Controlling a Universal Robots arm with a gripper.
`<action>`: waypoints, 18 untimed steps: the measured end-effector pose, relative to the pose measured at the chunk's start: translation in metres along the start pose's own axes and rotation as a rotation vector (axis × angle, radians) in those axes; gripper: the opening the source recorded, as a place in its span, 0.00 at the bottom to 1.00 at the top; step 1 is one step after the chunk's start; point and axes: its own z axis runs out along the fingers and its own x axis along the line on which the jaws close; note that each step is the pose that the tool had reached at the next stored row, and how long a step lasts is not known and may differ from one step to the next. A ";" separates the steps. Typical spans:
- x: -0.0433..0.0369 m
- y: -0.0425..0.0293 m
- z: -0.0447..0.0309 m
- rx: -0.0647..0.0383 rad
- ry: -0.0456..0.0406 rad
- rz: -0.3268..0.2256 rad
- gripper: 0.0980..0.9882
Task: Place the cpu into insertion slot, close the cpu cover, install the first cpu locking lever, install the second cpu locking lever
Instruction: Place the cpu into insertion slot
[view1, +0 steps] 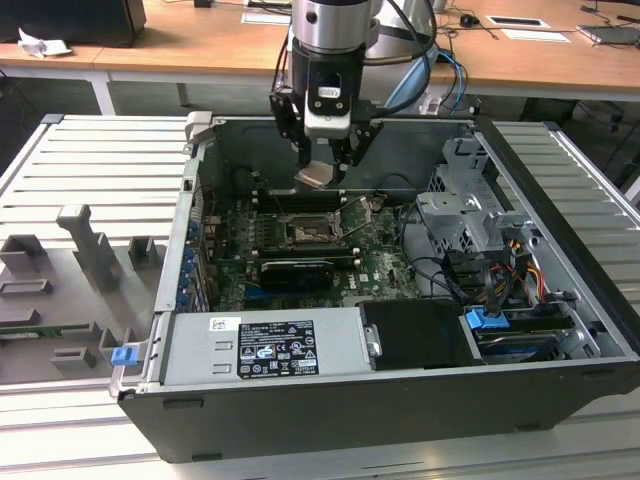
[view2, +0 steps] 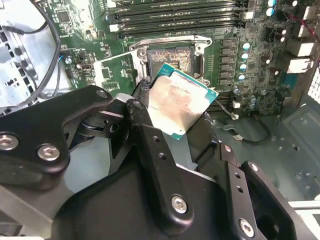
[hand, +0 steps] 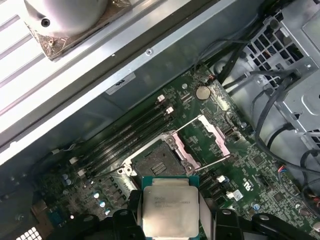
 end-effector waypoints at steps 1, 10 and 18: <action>0.0000 0.0000 0.0002 0.000 -0.0007 0.009 0.50; -0.0001 -0.0003 0.0039 -0.003 -0.0127 0.153 0.50; -0.0002 -0.0007 0.0084 -0.006 -0.0247 0.298 0.50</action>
